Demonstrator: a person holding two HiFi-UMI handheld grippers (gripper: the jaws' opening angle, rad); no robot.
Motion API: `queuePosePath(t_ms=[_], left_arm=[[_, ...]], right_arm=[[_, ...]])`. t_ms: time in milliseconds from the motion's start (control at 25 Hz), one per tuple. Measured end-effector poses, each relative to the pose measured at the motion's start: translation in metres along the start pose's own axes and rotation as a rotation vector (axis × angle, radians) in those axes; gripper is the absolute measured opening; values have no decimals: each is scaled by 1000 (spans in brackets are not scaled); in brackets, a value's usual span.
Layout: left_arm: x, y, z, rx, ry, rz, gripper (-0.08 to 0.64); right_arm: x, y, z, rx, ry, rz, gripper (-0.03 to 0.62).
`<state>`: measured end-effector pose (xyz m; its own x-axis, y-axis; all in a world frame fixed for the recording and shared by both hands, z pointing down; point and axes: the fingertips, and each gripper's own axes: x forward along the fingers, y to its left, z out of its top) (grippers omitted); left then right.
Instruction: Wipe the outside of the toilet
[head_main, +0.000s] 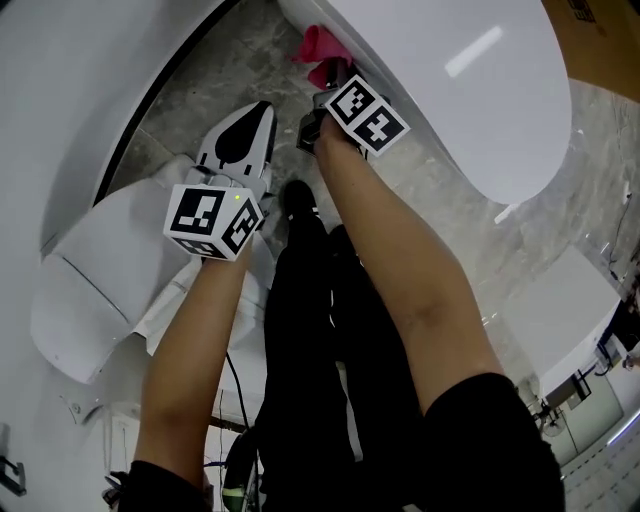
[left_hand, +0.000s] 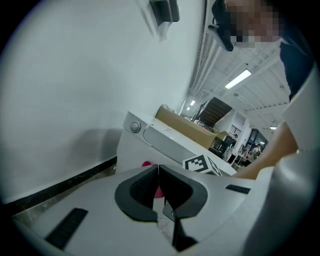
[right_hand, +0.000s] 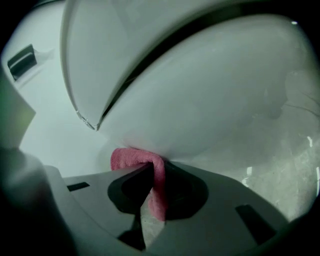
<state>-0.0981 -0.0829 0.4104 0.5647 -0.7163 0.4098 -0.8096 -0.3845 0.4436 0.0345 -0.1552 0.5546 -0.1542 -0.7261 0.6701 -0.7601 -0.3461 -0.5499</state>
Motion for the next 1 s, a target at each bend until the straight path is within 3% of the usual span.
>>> queuePosePath(t_ms=[200, 400, 720, 1000], left_arm=[[15, -31, -7, 30, 9, -29, 18], [4, -81, -46, 33, 50, -46, 18], [-2, -147, -75, 38, 67, -73, 18], [-8, -188, -98, 44, 70, -99, 18]], right_arm=[[-28, -48, 2, 24, -1, -15, 78], [-67, -93, -11, -8, 37, -19, 78], [-123, -145, 5, -2, 20, -20, 78], [-169, -221, 9, -9, 11, -97, 78]])
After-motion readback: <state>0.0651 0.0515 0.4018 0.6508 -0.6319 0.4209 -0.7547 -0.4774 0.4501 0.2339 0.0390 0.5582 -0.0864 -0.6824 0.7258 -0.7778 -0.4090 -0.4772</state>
